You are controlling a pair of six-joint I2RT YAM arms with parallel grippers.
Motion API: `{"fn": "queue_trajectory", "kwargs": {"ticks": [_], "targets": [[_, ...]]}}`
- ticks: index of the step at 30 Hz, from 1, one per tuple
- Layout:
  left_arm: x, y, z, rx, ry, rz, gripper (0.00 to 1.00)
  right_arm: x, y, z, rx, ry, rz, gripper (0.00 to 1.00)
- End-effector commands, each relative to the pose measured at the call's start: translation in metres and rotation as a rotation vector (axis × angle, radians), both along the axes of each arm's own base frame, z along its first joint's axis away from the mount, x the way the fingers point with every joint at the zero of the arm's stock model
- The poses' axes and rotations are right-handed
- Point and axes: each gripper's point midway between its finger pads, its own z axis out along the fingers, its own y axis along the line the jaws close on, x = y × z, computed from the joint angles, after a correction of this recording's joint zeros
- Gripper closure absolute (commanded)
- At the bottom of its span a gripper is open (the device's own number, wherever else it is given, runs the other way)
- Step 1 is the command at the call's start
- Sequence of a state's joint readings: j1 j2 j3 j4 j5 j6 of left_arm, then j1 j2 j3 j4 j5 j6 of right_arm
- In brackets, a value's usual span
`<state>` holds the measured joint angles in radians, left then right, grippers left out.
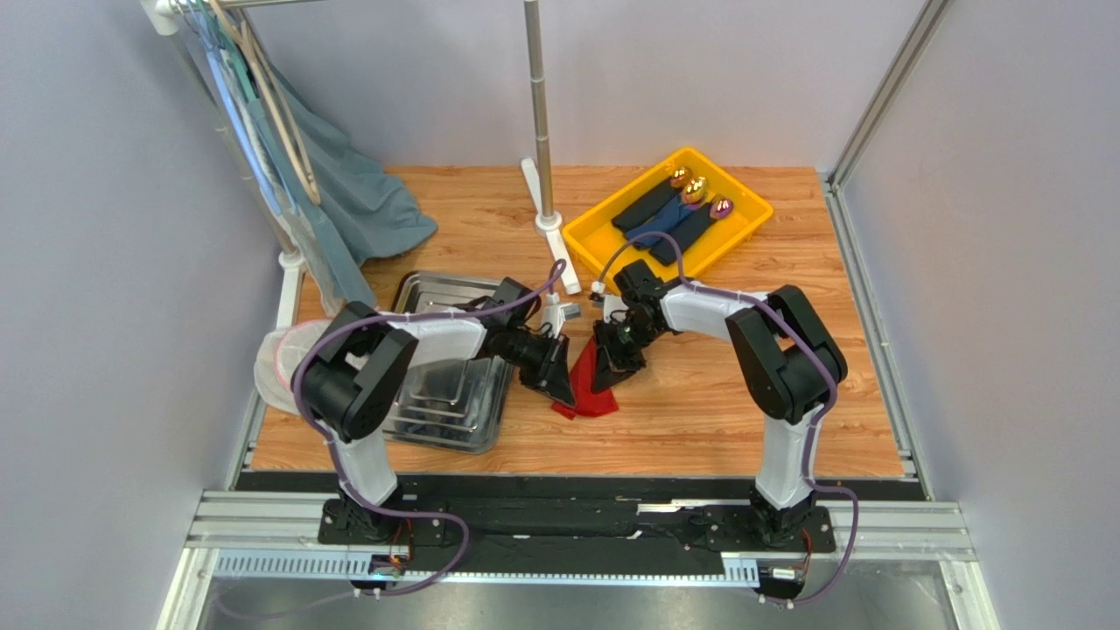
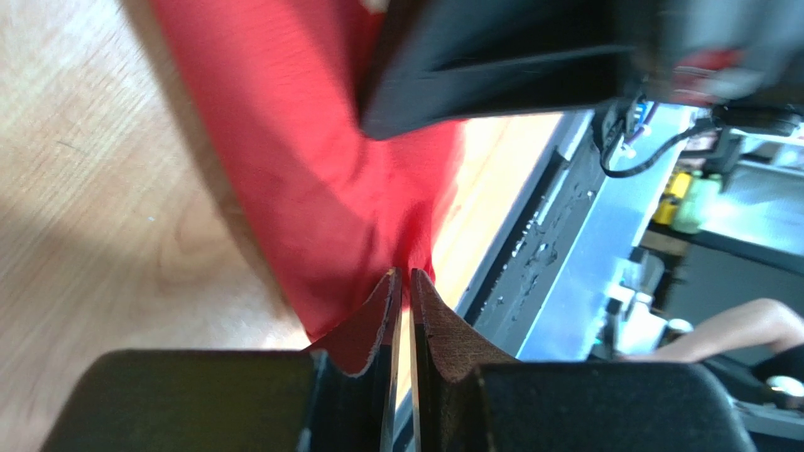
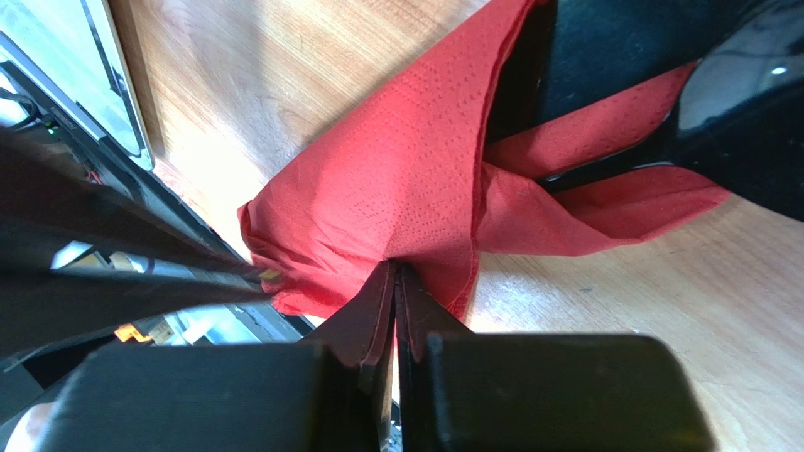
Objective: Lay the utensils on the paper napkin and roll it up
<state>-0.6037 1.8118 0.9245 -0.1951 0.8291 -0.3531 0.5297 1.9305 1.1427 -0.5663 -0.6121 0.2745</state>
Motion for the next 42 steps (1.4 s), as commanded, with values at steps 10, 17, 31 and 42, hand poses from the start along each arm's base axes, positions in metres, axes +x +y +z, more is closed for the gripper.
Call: {"fn": "queue_trajectory", "kwargs": {"ticks": [10,17,31,42], "targets": [[0.028,-0.009,0.005,0.003,-0.213,-0.136,0.87,0.01,-0.023,-0.041,-0.156,-0.089,0.037,0.97],[-0.007,0.01,-0.032,0.078,-0.051,-0.116,0.93,0.019,-0.02,-0.041,-0.161,-0.109,0.044,0.97],[-0.003,-0.001,-0.021,-0.022,-0.02,-0.045,0.95,0.032,-0.012,-0.029,-0.131,-0.152,0.06,0.97],[-0.011,0.004,-0.042,-0.002,0.045,-0.046,0.95,0.038,-0.006,-0.009,-0.093,-0.143,0.021,0.96]]}}
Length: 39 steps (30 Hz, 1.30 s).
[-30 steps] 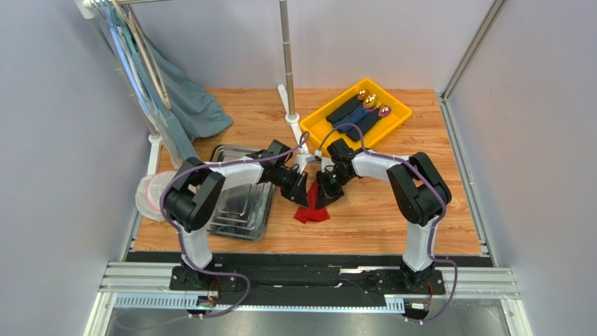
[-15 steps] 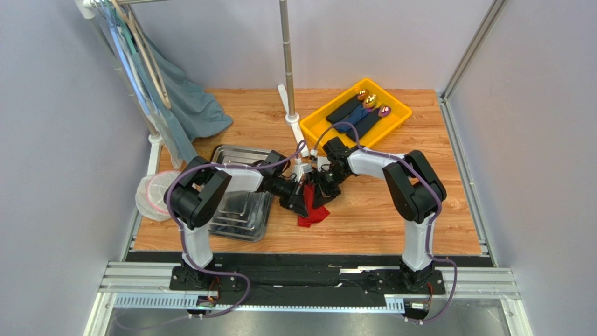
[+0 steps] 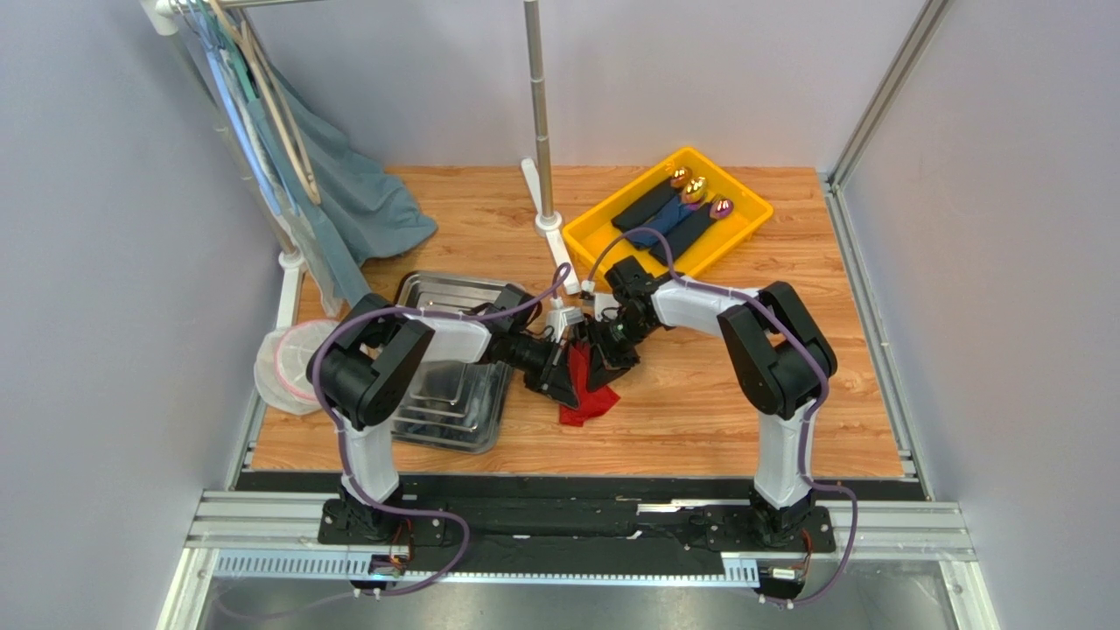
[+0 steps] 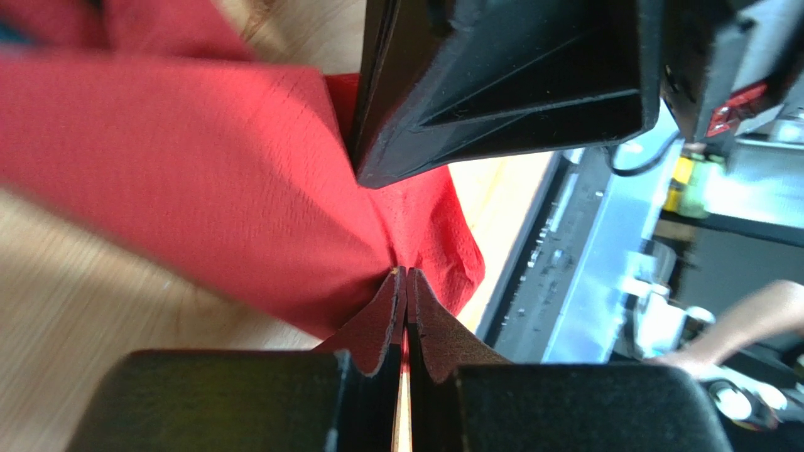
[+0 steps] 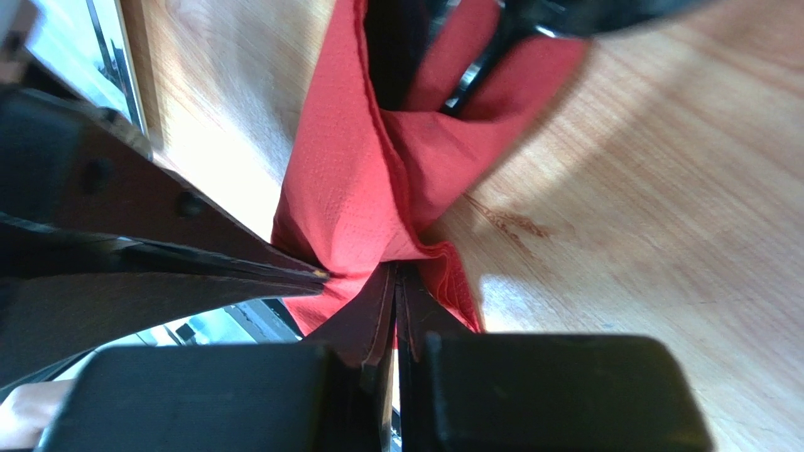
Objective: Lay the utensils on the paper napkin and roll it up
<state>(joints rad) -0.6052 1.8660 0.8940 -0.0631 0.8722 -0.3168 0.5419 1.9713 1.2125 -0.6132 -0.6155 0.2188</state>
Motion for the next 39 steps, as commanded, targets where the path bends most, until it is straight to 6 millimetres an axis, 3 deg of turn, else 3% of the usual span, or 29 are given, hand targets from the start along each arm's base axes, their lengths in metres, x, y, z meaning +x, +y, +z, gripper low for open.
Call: {"fn": "queue_trajectory", "kwargs": {"ticks": [1,7,10,11,15,31,39], "targets": [[-0.011,0.012,-0.032,0.072,0.1,0.007,0.96,0.035,-0.011,-0.004,-0.075,-0.13,-0.048,0.96],[-0.008,0.012,-0.039,0.092,0.11,0.015,1.0,0.057,-0.008,0.049,0.058,-0.116,-0.184,0.83],[-0.009,0.014,-0.039,0.094,0.109,0.017,1.0,0.065,-0.008,0.063,0.083,-0.127,-0.222,0.71],[-0.009,0.013,-0.039,0.095,0.109,0.017,1.0,0.067,-0.007,0.065,0.086,-0.132,-0.228,0.61],[-0.009,0.013,-0.039,0.096,0.106,0.02,1.0,0.072,-0.002,0.061,0.09,-0.12,-0.238,0.49],[-0.006,0.013,-0.037,0.093,0.096,0.028,1.0,0.058,0.007,0.011,-0.093,-0.159,-0.237,0.51],[-0.007,0.013,-0.038,0.094,0.099,0.027,1.0,0.046,0.016,-0.006,-0.101,-0.131,-0.254,0.52]]}}
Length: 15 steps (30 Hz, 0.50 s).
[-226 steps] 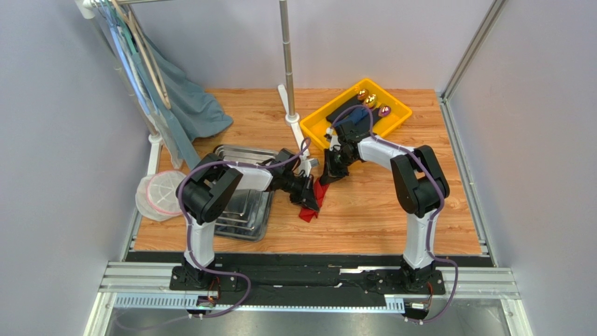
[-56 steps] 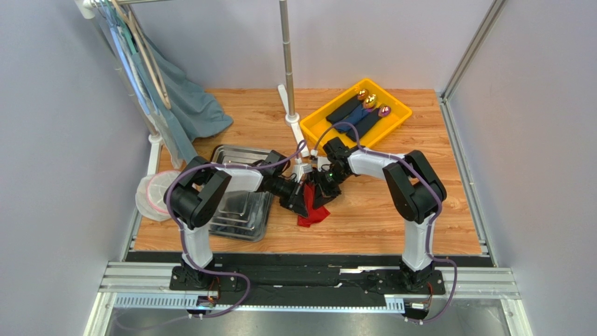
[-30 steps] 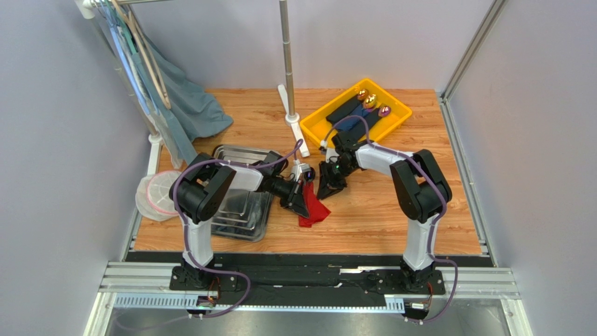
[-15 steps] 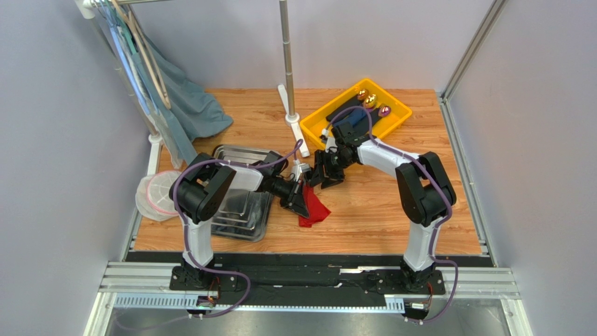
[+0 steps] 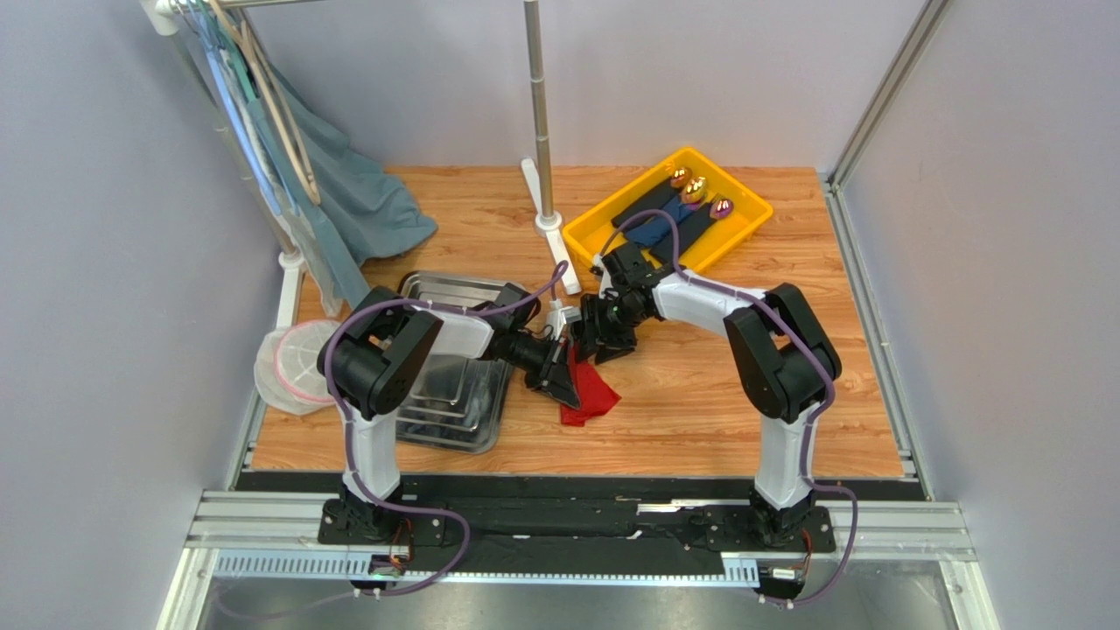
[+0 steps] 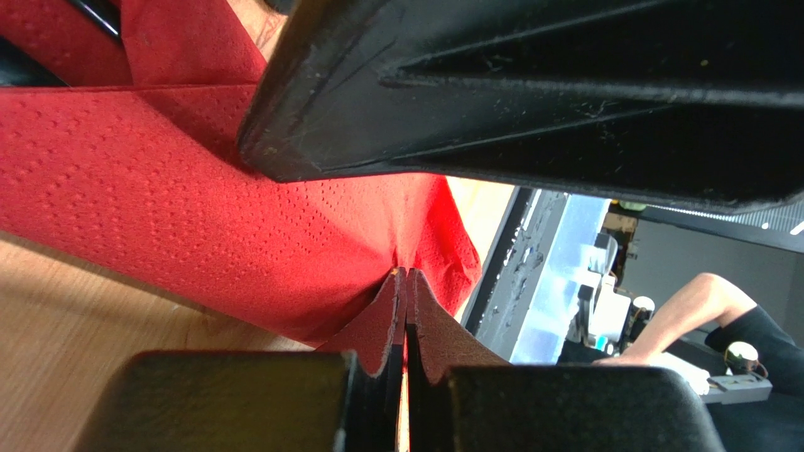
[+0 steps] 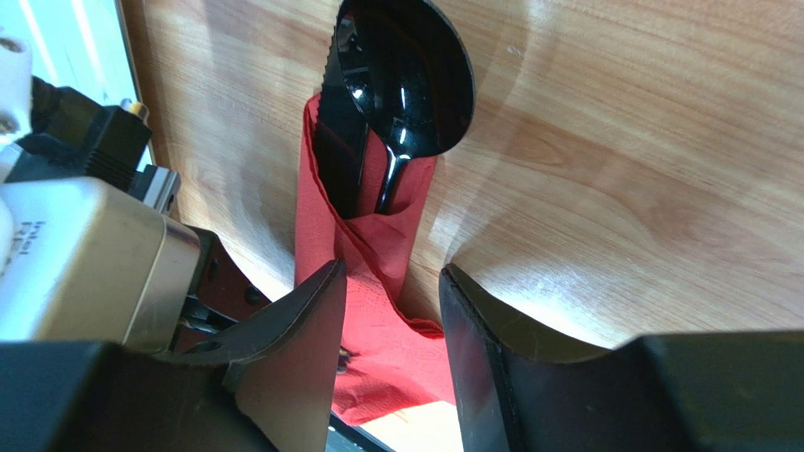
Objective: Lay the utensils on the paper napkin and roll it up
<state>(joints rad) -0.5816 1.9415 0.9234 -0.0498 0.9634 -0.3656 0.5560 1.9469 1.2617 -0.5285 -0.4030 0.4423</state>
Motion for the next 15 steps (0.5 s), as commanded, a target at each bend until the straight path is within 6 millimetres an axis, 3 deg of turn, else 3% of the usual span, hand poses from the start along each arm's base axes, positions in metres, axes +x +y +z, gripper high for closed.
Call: {"fn": "queue_trajectory", "kwargs": {"ticks": [1,8,15], "targets": [[-0.007,0.016,-0.035,0.134,-0.014,0.015,1.0,-0.003,0.008,-0.017,-0.01,-0.01,-0.017,0.52],[-0.007,0.016,-0.035,0.131,-0.013,0.013,1.0,-0.022,0.008,-0.031,0.014,0.087,-0.067,0.57],[-0.007,0.016,-0.035,0.134,-0.01,0.014,1.0,-0.024,0.008,-0.041,0.017,0.101,-0.087,0.61]]}}
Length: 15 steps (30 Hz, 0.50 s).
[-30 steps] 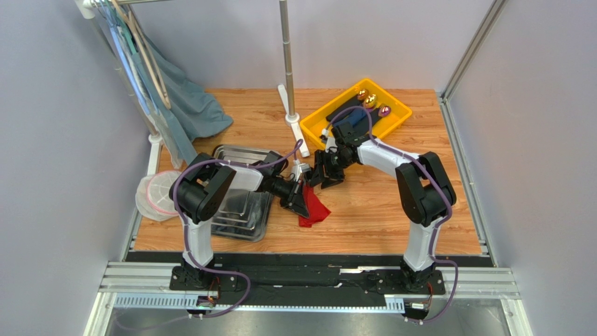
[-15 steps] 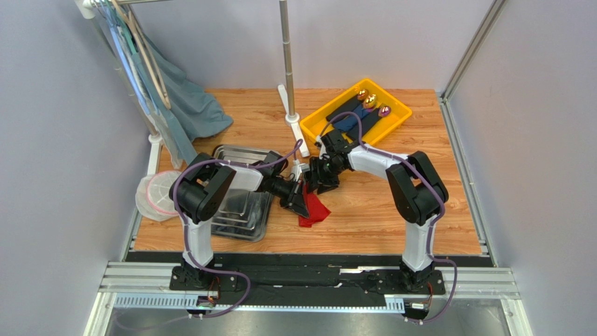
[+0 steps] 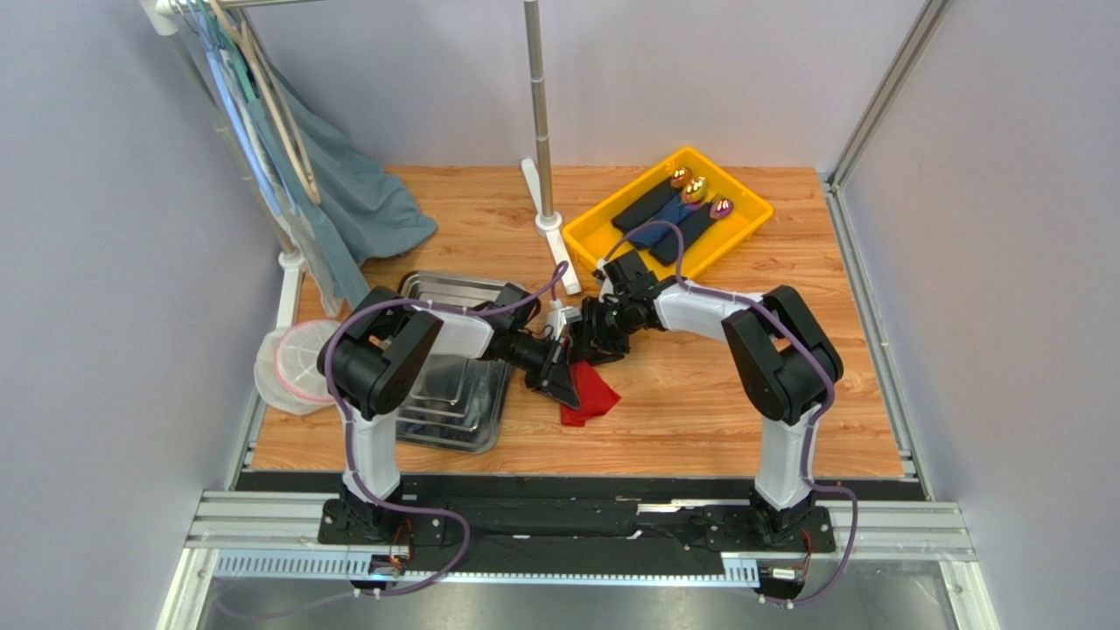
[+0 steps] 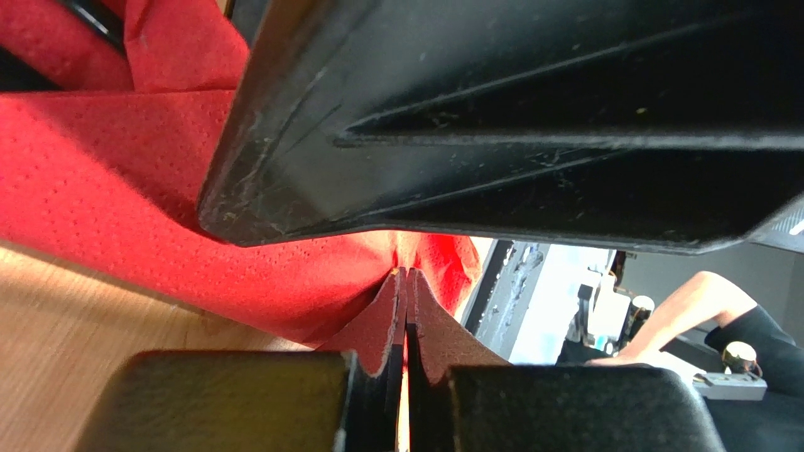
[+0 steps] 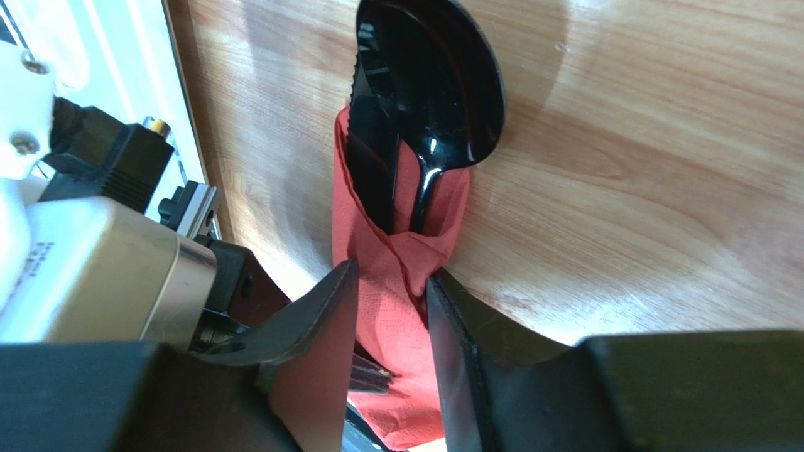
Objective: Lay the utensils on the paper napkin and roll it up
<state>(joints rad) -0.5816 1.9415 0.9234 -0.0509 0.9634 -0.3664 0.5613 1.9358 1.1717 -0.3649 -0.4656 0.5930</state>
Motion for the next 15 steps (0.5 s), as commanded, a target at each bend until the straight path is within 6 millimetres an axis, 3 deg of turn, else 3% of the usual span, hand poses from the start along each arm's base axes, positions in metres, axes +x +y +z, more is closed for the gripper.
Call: {"fn": "queue_trajectory", "kwargs": {"ticks": [1,3,7,11,15], "targets": [[-0.007,0.016,-0.036,0.135,-0.009,0.014,1.0,-0.021,-0.011,-0.042,-0.1,0.063,0.012,0.66],[-0.006,0.016,-0.036,0.137,-0.009,0.017,1.0,-0.027,-0.016,-0.052,-0.119,0.091,0.014,0.74],[-0.006,0.019,-0.037,0.141,-0.003,0.027,1.0,-0.028,-0.024,-0.056,-0.116,0.111,0.013,1.0],[0.0,0.018,-0.032,0.13,-0.021,0.042,1.0,-0.016,-0.026,-0.045,-0.084,0.069,0.015,1.0],[0.019,0.008,-0.003,0.072,-0.079,0.082,0.86,-0.004,-0.015,-0.019,0.012,0.016,0.039,1.0]]}}
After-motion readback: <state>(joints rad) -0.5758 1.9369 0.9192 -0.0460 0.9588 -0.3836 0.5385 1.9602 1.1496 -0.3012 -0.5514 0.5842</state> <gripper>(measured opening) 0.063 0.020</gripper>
